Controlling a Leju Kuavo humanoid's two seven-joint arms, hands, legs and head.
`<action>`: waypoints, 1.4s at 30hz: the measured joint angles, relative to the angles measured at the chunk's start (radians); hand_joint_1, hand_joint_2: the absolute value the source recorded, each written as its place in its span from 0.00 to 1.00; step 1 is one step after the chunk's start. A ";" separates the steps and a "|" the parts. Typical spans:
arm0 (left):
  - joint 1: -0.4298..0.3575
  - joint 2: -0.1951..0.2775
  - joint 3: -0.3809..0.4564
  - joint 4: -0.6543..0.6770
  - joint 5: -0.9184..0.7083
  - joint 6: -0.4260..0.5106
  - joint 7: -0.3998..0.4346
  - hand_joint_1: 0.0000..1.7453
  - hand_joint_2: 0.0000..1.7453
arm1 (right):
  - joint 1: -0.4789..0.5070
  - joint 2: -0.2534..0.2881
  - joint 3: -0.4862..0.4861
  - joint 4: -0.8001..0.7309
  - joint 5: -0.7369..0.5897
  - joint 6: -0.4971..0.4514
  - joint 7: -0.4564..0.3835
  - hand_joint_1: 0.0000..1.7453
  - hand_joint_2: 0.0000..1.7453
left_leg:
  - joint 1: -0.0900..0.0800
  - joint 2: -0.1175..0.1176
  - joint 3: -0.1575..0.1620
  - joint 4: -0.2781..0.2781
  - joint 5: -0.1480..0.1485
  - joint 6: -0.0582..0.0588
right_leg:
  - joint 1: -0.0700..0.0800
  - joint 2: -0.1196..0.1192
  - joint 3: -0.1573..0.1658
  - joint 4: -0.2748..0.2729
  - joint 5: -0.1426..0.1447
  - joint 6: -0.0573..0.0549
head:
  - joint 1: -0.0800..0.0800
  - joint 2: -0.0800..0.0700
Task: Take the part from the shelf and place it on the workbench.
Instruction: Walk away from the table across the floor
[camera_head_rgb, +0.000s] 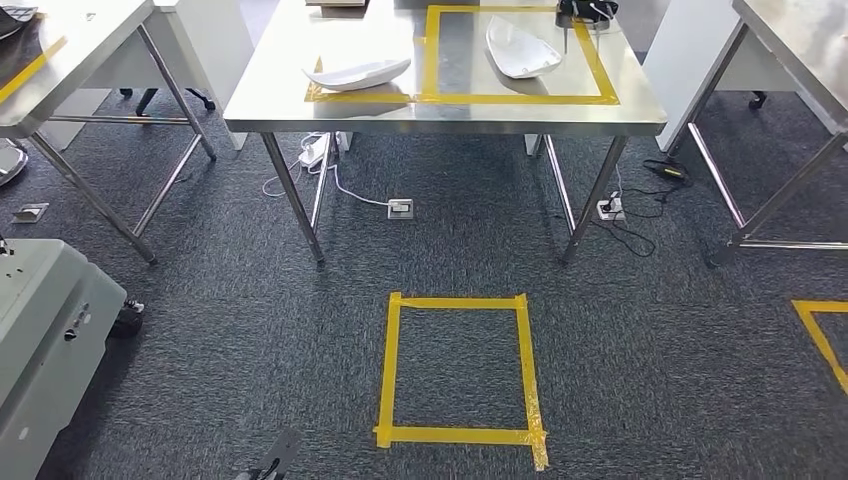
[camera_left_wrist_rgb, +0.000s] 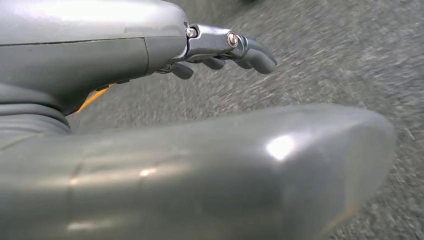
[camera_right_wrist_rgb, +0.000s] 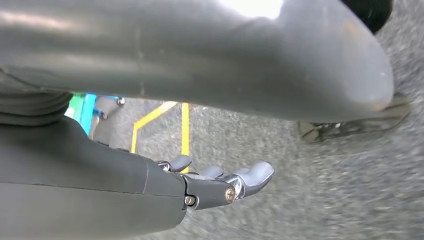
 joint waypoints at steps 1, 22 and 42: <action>0.010 0.004 0.000 0.001 0.004 -0.001 0.005 0.00 0.00 | 0.001 0.000 -0.006 0.000 -0.007 -0.012 0.011 0.00 0.00 | -0.003 0.000 0.011 -0.025 -0.012 0.008 | 0.000 0.000 -0.002 0.000 0.008 0.006 | 0.000 0.000; 0.018 0.011 0.019 0.014 0.003 -0.059 -0.072 0.00 0.00 | -0.025 0.002 0.000 0.000 0.059 -0.005 -0.040 0.00 1.00 | 0.006 0.003 -0.206 0.069 0.042 -0.009 | -0.003 0.004 0.135 -0.046 -0.088 -0.026 | -0.001 0.000; 0.042 0.017 0.011 0.013 0.005 -0.127 -0.033 0.00 1.00 | -0.007 0.005 0.009 0.000 0.056 -0.038 0.055 0.00 1.00 | 0.001 0.014 -0.100 -0.039 0.087 0.048 | -0.009 0.007 -0.035 0.273 -0.147 0.047 | 0.004 0.000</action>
